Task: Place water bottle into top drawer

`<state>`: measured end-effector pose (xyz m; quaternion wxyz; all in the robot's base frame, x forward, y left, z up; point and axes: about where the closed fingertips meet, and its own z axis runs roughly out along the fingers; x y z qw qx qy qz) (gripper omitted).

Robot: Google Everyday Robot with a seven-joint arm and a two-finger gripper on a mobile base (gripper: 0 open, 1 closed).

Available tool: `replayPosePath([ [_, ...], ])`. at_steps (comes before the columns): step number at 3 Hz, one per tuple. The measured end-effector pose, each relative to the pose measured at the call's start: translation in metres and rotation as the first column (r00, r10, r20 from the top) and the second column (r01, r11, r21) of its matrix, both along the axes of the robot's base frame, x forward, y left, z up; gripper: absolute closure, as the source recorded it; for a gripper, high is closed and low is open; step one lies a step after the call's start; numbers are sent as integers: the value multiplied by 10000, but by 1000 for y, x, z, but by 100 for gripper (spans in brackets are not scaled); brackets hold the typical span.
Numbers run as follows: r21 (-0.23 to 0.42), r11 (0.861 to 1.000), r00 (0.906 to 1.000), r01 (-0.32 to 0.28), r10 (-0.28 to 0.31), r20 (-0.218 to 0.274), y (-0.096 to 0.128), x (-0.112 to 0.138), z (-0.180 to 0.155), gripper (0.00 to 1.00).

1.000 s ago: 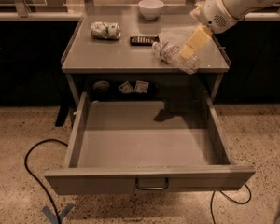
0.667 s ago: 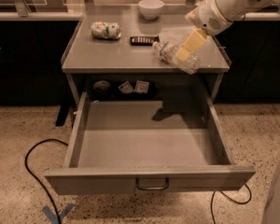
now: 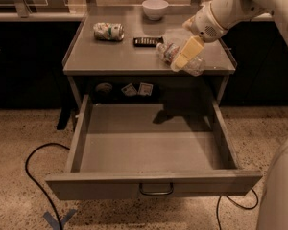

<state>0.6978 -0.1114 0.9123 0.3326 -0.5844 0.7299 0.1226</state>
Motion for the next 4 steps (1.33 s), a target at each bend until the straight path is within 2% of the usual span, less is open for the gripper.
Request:
replayPosePath([
  [1, 181, 9986, 9987, 493, -491, -97, -4, 4, -4, 0],
  [2, 665, 9882, 9902, 1377, -1359, -306, -12, 15, -13, 0],
  [3, 970, 9755, 9798, 1975, -1932, -519, -19, 23, -21, 0],
  [4, 891, 9674, 9706, 2372, -2321, -642, -30, 34, -30, 0],
])
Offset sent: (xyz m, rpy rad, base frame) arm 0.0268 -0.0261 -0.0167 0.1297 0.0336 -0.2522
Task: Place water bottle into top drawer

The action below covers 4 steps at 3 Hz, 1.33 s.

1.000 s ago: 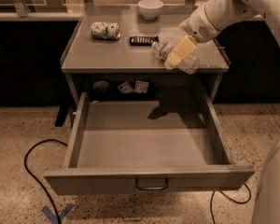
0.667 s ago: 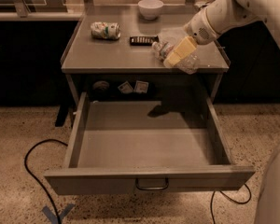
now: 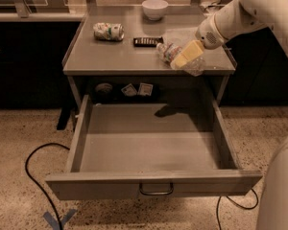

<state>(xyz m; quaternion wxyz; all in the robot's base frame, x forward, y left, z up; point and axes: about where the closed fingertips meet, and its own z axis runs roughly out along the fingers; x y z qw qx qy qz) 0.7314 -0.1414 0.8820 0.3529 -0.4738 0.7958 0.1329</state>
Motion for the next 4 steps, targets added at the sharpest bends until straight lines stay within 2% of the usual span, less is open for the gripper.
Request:
replayPosePath([
  [1, -122, 9997, 9997, 206, -207, -105, -8, 9, -7, 0],
  [4, 40, 9999, 9974, 123, -119, -711, -2, 22, -35, 0],
])
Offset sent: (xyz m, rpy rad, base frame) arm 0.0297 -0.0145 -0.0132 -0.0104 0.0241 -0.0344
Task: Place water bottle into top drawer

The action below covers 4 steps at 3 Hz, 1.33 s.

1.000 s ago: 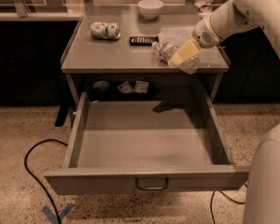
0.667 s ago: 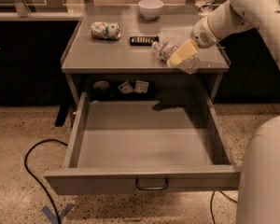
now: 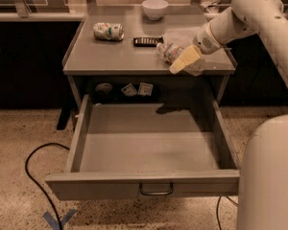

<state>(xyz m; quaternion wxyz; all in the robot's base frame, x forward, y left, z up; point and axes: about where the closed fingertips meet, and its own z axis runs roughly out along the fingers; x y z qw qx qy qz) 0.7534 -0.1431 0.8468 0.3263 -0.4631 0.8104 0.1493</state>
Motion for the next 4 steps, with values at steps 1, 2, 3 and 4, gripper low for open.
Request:
replayPosePath([
  [1, 36, 10000, 9999, -60, 61, -154, 2, -1, -6, 0],
  [2, 36, 10000, 9999, -61, 61, -155, 2, -1, -6, 19],
  [3, 36, 10000, 9999, -61, 61, -155, 2, -1, -6, 41],
  [4, 36, 10000, 9999, -61, 62, -155, 2, -1, -6, 65],
])
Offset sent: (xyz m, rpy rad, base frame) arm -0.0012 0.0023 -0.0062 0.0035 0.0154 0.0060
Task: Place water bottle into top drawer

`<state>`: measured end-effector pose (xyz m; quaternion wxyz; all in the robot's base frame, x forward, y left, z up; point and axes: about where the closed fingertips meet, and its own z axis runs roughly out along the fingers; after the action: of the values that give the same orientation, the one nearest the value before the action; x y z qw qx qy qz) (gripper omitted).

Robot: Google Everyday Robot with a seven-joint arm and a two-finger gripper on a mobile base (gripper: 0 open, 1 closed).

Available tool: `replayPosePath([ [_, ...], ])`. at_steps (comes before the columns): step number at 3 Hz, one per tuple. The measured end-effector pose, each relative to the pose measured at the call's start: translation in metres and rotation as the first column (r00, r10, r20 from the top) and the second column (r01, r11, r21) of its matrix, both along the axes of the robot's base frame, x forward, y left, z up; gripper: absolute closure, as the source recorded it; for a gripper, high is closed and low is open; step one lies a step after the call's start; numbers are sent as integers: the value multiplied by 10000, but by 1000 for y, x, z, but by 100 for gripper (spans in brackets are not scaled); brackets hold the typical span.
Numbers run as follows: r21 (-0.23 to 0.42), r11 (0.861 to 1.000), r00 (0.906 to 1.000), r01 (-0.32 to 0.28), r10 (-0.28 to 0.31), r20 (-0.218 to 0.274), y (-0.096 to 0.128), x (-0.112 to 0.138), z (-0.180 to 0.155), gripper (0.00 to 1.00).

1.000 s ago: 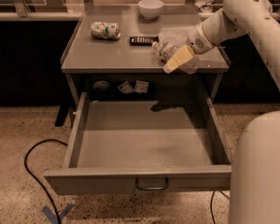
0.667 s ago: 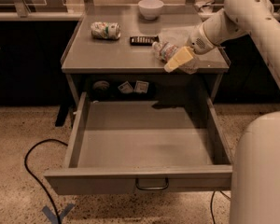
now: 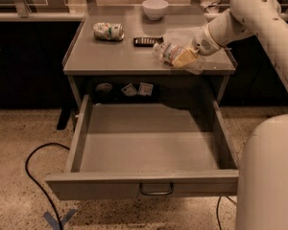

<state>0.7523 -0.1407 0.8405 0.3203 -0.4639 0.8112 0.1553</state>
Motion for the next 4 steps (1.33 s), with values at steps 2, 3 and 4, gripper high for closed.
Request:
replayPosePath([
  [2, 816, 9892, 9909, -1218, 1259, -472, 16, -32, -1, 100],
  [3, 979, 9808, 9819, -1686, 1758, -708, 22, -61, 3, 100],
  [4, 583, 9804, 9801, -1881, 1912, -525, 26, -85, 21, 100],
])
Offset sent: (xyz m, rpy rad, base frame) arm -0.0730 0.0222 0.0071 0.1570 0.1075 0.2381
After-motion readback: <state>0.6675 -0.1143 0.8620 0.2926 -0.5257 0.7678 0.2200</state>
